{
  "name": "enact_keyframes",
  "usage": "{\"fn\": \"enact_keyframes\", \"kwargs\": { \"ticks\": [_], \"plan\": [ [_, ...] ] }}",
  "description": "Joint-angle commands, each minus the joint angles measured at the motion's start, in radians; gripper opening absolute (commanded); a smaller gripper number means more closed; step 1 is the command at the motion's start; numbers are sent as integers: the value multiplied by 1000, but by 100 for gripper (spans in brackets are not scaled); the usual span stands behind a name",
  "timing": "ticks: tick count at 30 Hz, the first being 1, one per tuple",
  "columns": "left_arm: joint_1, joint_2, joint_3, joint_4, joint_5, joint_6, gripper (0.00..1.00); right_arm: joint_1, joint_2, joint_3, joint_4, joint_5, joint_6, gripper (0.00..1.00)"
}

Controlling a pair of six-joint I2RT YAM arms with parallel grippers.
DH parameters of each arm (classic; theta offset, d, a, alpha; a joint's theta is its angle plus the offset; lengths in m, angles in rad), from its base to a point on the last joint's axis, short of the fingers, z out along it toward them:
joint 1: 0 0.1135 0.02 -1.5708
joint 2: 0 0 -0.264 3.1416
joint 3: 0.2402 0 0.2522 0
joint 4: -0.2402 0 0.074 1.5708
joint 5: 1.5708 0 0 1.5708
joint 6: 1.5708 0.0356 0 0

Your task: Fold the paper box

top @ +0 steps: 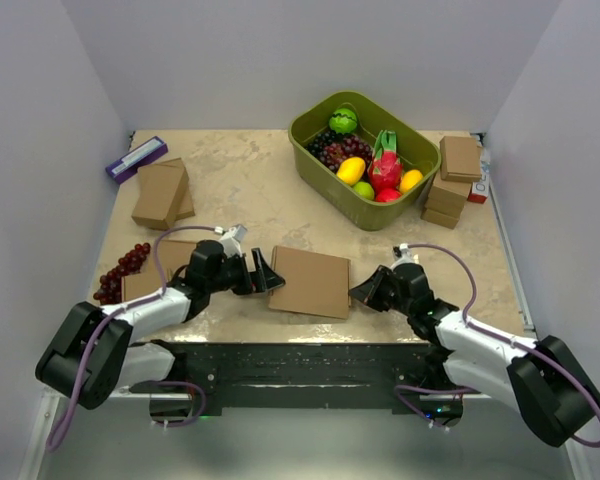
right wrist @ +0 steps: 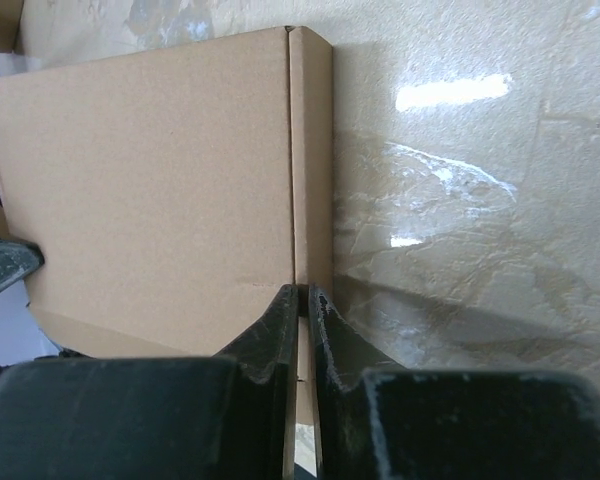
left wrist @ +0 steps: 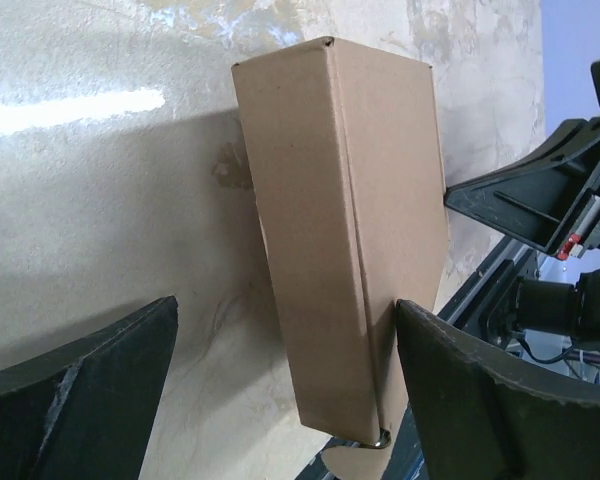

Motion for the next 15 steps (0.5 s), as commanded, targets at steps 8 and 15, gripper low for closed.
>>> {"fn": "enact_keyframes", "kwargs": {
  "ticks": [8,15],
  "plan": [
    [-93,103,21,201,-10,-91,89,-7,-2,-21,-137,89,-55,0],
    [-99,132,36,301,4,-140,49,-7,-32,-4,-138,69,-104,14]
  ]
}}
